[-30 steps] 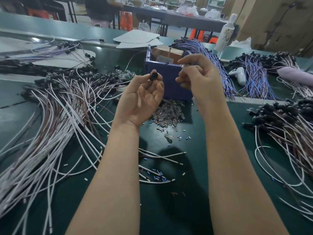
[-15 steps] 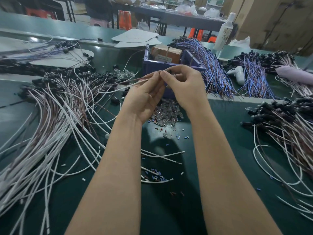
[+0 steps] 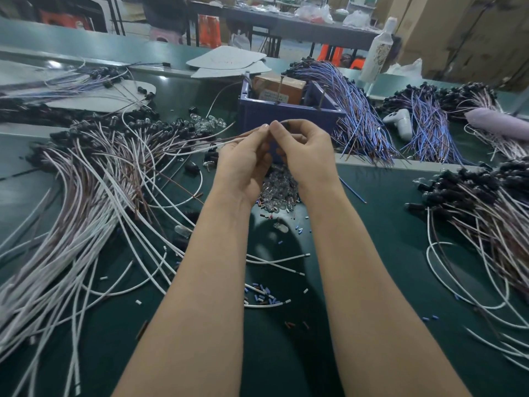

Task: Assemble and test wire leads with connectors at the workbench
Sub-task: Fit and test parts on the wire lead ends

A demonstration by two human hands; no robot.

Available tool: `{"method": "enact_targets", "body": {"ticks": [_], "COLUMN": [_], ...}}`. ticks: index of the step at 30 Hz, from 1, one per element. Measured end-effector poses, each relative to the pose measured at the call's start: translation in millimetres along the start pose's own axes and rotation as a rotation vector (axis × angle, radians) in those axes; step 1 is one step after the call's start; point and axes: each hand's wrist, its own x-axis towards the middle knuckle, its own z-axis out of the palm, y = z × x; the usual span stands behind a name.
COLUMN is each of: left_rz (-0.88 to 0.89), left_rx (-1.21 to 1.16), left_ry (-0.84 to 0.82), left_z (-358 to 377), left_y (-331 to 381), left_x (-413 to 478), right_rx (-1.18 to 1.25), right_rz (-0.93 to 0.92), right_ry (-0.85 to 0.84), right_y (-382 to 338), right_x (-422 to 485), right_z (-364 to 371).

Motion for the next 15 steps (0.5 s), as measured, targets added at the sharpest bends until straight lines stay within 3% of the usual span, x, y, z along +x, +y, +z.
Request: {"method": "enact_targets", "body": {"ticks": [4, 15], "left_rz": [0.003, -0.129], "left_rx": [-0.021, -0.126], "left_ry": [0.009, -0.134], "left_z": [2.7, 1.3], "left_y": [-1.4, -3.3], "left_x": [0.0, -2.1], "right_rx": [-0.006, -0.344], "right_rz": [-0.012, -0.212], "right_ry": [0.015, 0.035], "right_y": [-0.3, -4.1], "right_x": [-1.0, -1.4], "right_z": [0.4, -6.7]}}
